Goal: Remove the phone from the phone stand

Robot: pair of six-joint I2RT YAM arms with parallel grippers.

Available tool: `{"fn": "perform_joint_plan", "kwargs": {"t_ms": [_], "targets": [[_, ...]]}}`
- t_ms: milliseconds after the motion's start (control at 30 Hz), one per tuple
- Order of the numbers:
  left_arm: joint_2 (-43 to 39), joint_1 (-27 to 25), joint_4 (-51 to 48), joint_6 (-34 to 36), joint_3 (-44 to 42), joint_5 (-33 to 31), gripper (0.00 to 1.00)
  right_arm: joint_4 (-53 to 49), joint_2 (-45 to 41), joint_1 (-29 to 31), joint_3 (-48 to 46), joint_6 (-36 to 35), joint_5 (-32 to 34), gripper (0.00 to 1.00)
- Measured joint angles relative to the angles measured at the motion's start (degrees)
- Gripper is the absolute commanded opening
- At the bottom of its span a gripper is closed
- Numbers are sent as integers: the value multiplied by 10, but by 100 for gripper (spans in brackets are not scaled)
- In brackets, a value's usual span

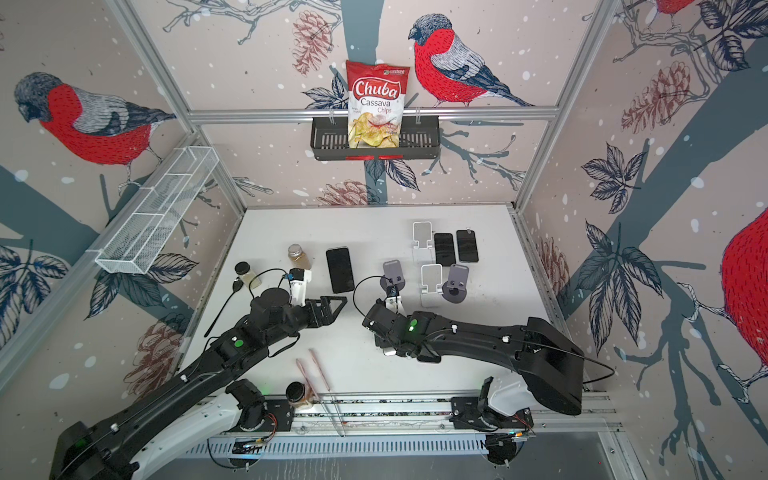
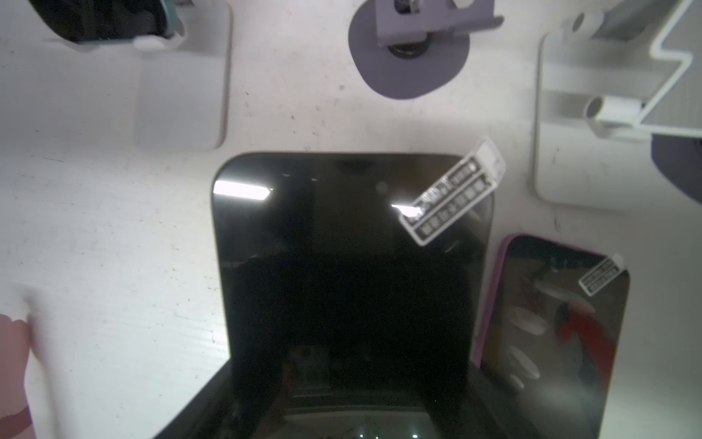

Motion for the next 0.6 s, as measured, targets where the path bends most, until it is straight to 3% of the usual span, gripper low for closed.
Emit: {"fn": "perform_joint_plan", "kwargs": {"t_ms": [600], "targets": [[-7,0,17,0,-17,10,96,34,28,-20,-36,14,-17,62]]}}
